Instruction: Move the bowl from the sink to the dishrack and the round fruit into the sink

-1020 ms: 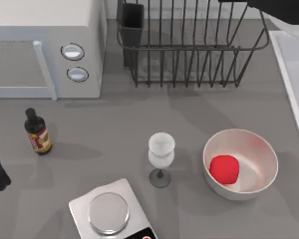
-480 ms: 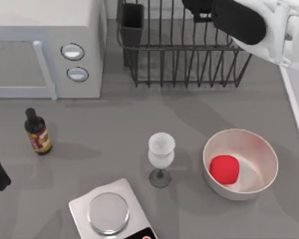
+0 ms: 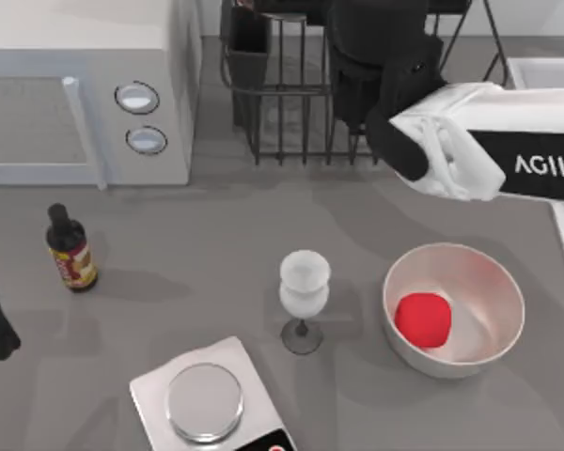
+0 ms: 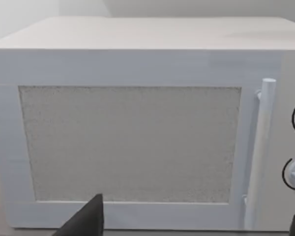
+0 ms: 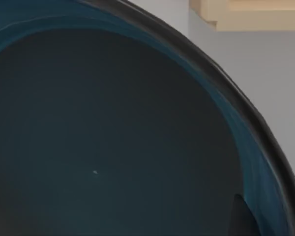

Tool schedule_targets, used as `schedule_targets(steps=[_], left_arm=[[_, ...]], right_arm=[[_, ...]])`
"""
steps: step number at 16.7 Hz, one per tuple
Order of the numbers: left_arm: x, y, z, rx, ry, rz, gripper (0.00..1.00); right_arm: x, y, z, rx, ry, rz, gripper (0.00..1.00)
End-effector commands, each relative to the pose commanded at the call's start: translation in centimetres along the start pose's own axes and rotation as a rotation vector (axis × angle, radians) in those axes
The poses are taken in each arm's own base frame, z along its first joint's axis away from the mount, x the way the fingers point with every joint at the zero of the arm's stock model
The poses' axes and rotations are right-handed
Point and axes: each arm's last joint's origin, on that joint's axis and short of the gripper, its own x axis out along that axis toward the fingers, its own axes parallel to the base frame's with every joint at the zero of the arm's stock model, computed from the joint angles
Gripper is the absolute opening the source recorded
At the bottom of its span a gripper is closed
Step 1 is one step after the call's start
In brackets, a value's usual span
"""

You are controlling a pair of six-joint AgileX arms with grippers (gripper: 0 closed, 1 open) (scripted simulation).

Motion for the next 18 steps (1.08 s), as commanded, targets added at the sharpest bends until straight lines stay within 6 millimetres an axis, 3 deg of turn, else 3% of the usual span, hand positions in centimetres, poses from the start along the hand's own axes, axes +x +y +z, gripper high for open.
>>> schedule_targets(steps=[2, 7, 18], left_arm=[[0.00, 0.00, 0.00, 0.000, 0.000, 0.000, 1.00], [0.00, 0.00, 0.00, 0.000, 0.000, 0.000, 1.00], [0.00, 0.00, 0.00, 0.000, 0.000, 0.000, 1.00]], right_arm=[[0.42, -0.57, -1.64, -0.007, 0.008, -0.001, 0.00], [0.49, -0.68, -1.91, -0.009, 0.009, -0.001, 0.00], [0.49, -0.68, -1.91, -0.009, 0.009, -0.001, 0.83]])
